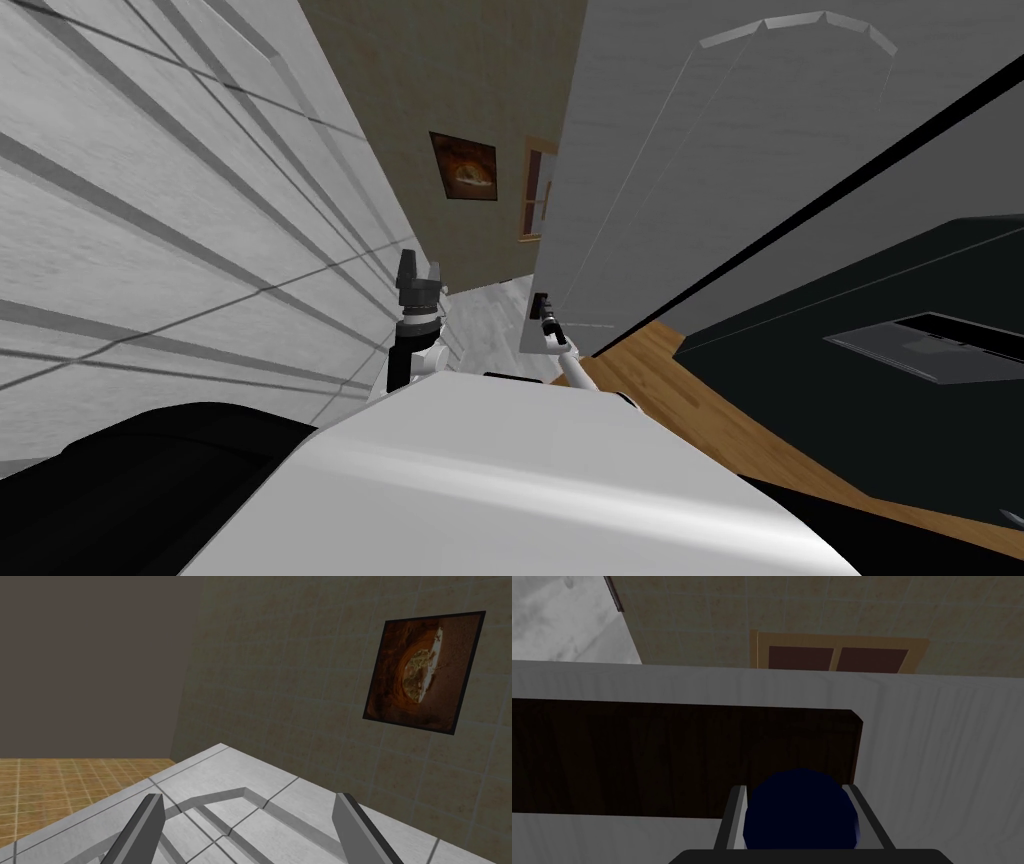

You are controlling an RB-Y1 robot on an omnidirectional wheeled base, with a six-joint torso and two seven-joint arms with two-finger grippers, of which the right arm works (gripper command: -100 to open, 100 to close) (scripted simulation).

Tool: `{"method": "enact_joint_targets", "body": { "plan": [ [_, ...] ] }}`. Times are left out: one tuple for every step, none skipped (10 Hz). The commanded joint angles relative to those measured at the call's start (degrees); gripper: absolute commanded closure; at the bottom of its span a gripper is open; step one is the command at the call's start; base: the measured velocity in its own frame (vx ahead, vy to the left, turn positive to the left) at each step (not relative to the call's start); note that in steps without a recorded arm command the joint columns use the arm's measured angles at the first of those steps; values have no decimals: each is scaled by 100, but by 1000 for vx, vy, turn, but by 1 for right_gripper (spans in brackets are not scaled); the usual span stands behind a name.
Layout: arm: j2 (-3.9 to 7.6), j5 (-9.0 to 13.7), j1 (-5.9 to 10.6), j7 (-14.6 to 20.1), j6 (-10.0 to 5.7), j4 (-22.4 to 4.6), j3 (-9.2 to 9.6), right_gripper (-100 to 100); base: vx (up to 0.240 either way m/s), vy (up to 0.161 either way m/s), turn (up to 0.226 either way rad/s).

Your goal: Push the door open

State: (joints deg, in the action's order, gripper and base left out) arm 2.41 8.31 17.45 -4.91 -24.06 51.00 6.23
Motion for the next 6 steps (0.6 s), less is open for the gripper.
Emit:
{"method": "enact_joint_targets", "body": {
  "plan": [
    [122, 178, -17, -148, -1, 114, -78, 100, 97, 9, -38],
    [129, 282, 14, -241, -33, 71, -82, 100, 94, 0, -90],
    [134, 391, 47, -339, -66, 26, -87, 100, 104, -21, -107],
    [139, 499, 79, -436, -99, -19, -92, 100, 101, -10, -43],
    [145, 422, 60, -402, 14, 38, -81, -100, -106, 37, -101],
    [135, 420, 63, -411, 28, 39, -80, -100, -214, 42, -78]
  ]
}}
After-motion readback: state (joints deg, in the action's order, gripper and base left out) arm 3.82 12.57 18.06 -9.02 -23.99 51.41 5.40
